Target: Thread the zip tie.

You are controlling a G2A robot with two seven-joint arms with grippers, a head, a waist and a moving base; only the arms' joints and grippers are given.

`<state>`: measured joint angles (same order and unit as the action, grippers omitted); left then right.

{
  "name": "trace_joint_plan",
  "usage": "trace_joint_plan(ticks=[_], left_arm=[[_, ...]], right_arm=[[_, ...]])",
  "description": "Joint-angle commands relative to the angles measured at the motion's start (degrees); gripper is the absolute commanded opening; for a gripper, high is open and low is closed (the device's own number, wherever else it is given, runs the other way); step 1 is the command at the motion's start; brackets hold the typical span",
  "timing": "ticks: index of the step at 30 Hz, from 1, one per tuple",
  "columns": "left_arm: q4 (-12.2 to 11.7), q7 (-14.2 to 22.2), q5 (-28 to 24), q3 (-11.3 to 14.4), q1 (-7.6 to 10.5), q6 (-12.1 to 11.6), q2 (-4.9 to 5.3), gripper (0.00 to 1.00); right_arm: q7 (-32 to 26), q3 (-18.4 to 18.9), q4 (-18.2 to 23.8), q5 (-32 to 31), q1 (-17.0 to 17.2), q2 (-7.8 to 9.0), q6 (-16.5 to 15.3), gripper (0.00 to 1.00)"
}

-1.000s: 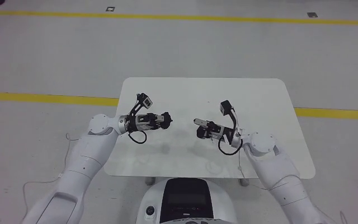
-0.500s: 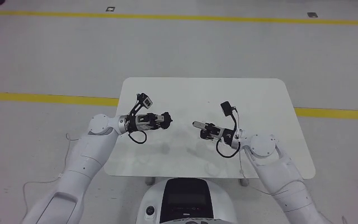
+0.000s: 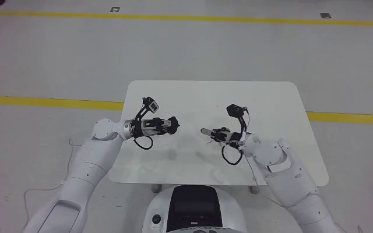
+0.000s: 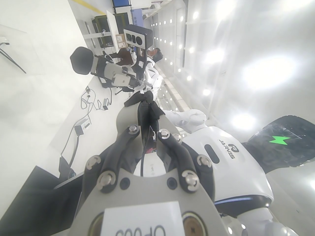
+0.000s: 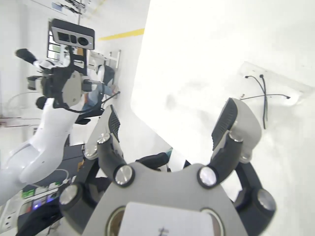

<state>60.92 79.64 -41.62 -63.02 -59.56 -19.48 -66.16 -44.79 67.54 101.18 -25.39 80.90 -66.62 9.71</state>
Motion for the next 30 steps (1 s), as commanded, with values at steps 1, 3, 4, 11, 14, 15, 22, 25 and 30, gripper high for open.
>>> trace_joint_plan(ticks=[1,3,4,11,14,15,22,25,30], left_arm=[[0.0,0.0,0.0,0.0,0.0,0.0,0.0,0.0],[0.0,0.0,0.0,0.0,0.0,0.0,0.0,0.0],[0.0,0.0,0.0,0.0,0.0,0.0,0.0,0.0],[0.0,0.0,0.0,0.0,0.0,0.0,0.0,0.0],[0.0,0.0,0.0,0.0,0.0,0.0,0.0,0.0],[0.0,0.0,0.0,0.0,0.0,0.0,0.0,0.0],[0.0,0.0,0.0,0.0,0.0,0.0,0.0,0.0],[0.0,0.0,0.0,0.0,0.0,0.0,0.0,0.0],[0.0,0.0,0.0,0.0,0.0,0.0,0.0,0.0]], right_arm=[[-0.79,-1.74,0.29,-4.99,-0.48,0.05,2.49,1.0],[-1.53,-3.11,0.04,-8.15,-0.85,0.05,3.86,1.0],[-1.53,-3.11,0.04,-8.15,-0.85,0.05,3.86,1.0],[-1.04,-3.37,-0.07,-9.05,-0.82,0.07,3.65,1.0],[-2.14,-5.01,-0.12,-14.35,-2.28,0.03,6.68,1.0],[-3.31,-5.99,-0.11,-16.07,-3.41,-0.12,8.72,1.0],[-12.3,-10.16,-3.93,-22.78,-10.01,-1.54,9.77,1.0],[-17.1,-12.07,-7.79,-25.52,-13.22,-2.8,9.77,1.0],[-17.96,-12.37,-8.48,-25.96,-13.86,-3.22,9.77,1.0]])
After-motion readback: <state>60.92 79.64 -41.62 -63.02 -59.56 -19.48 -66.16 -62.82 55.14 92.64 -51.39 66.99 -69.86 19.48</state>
